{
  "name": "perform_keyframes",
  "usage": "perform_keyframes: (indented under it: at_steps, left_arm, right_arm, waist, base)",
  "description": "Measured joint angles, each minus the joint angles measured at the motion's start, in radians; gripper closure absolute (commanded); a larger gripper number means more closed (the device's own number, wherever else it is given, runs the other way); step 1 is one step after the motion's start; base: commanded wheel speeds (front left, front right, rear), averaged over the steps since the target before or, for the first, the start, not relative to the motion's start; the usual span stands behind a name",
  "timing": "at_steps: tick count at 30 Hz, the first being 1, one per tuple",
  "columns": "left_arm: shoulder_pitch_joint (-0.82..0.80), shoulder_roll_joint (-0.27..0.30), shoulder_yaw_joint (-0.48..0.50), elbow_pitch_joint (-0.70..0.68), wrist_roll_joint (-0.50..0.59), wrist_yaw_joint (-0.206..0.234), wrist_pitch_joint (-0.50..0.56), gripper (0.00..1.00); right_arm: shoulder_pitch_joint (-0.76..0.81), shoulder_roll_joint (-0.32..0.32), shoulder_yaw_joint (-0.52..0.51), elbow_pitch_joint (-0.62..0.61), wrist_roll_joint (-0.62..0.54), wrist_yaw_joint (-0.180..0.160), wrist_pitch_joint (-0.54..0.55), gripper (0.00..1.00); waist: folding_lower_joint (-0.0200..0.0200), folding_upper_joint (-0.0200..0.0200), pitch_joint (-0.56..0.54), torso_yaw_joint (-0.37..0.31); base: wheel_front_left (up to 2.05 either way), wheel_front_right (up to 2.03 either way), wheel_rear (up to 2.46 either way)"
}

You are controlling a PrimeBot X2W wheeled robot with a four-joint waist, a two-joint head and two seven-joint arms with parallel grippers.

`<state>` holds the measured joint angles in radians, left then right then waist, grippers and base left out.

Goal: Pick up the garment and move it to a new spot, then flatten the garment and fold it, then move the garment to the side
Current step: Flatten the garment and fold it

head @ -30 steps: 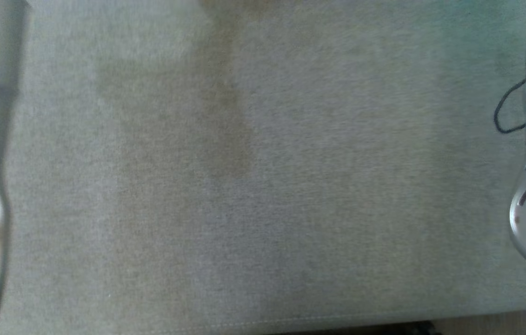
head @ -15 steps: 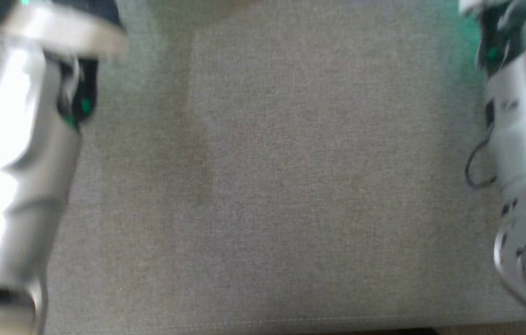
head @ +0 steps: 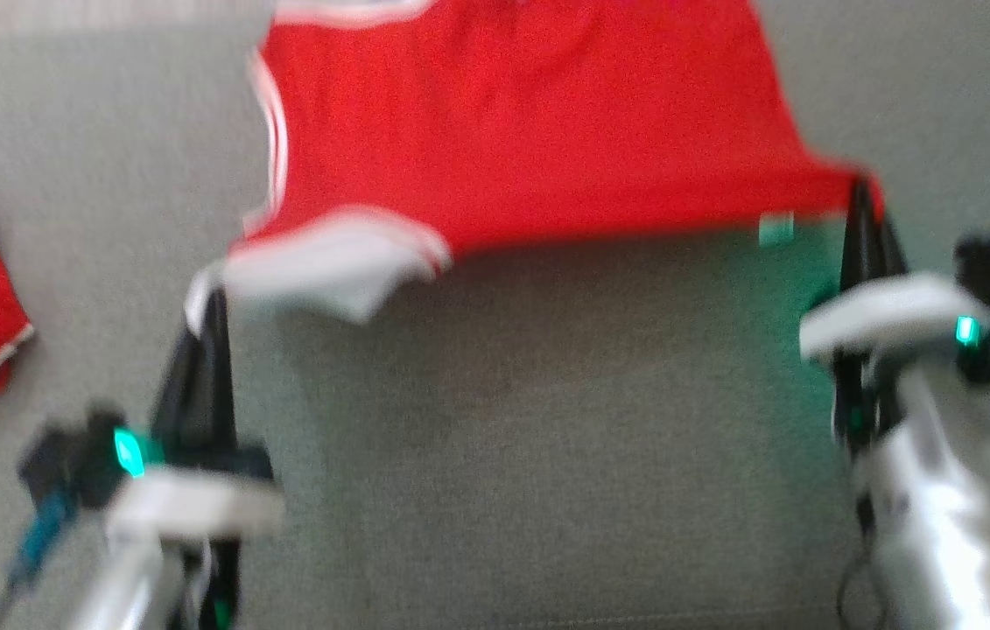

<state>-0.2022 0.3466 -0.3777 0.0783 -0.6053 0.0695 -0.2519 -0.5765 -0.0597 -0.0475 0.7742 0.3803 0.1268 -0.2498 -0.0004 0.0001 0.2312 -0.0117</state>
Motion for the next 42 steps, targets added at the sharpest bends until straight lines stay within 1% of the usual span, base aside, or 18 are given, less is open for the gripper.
perform_keyframes:
  at_steps: [4,8,12,16,18,23,29,35,39,42]
  left_arm:
    - [0.217,0.0,-0.002,-0.134,-0.023,0.066,0.017,1.0]
    - [0.368,0.022,-0.015,-0.228,-0.023,0.109,0.049,1.0]
    - [0.439,0.05,-0.042,-0.286,-0.023,0.125,0.09,1.0]
    - [0.463,0.065,-0.059,-0.291,-0.011,0.138,0.122,1.0]
    - [0.461,0.061,-0.076,-0.281,-0.012,0.137,0.128,1.0]
    - [0.426,0.045,-0.102,-0.223,-0.013,0.113,0.133,1.0]
    - [0.326,0.013,-0.109,-0.148,-0.013,0.08,0.133,1.0]
    - [0.166,-0.011,-0.112,-0.079,-0.009,0.044,0.133,1.0]
    - [0.036,-0.023,-0.109,-0.002,-0.009,0.022,0.133,1.0]
    - [-0.048,-0.042,-0.104,0.07,-0.007,0.008,0.124,1.0]
  right_arm:
    - [0.183,0.009,-0.008,-0.099,0.017,0.0,0.007,1.0]
    - [0.362,0.014,-0.033,-0.226,0.025,0.0,0.064,1.0]
    - [0.518,0.015,-0.039,-0.353,0.045,0.0,0.144,1.0]
    - [0.607,0.016,-0.042,-0.434,0.057,0.0,0.206,1.0]
    - [0.615,0.017,-0.046,-0.453,0.048,0.0,0.231,1.0]
    - [0.612,0.017,-0.044,-0.47,0.048,0.0,0.28,1.0]
    - [0.587,0.017,-0.043,-0.452,0.054,0.0,0.29,1.0]
    - [0.48,0.017,-0.044,-0.421,0.073,0.0,0.289,1.0]
    - [0.382,0.016,-0.038,-0.371,0.088,0.0,0.285,1.0]
    - [0.327,0.016,-0.028,-0.32,0.088,0.0,0.275,1.0]
  waist:
    - [-0.0001,0.0,-0.093,-0.006]
    - [0.0,0.0,-0.165,-0.008]
    - [0.0001,0.0,-0.207,-0.002]
    - [0.0001,0.0,-0.214,0.004]
    - [0.0004,0.0,-0.209,0.006]
    - [0.0004,0.0,-0.194,0.011]
    - [0.0004,0.0,-0.166,0.017]
    - [0.0005,0.0,-0.12,0.019]
    - [0.0006,0.0,-0.084,0.014]
    - [0.0006,0.0,-0.056,0.01]
  base:
    - [0.0,0.0,0.0]
    - [0.0,0.0,0.0]
    - [0.0,0.0,0.0]
    - [0.0,0.0,0.0]
    - [0.0,0.0,0.0]
    - [0.0,0.0,0.0]
    - [0.0,0.0,0.0]
    - [0.0,0.0,0.0]
    - [0.0,0.0,0.0]
    - [0.0,0.0,0.0]
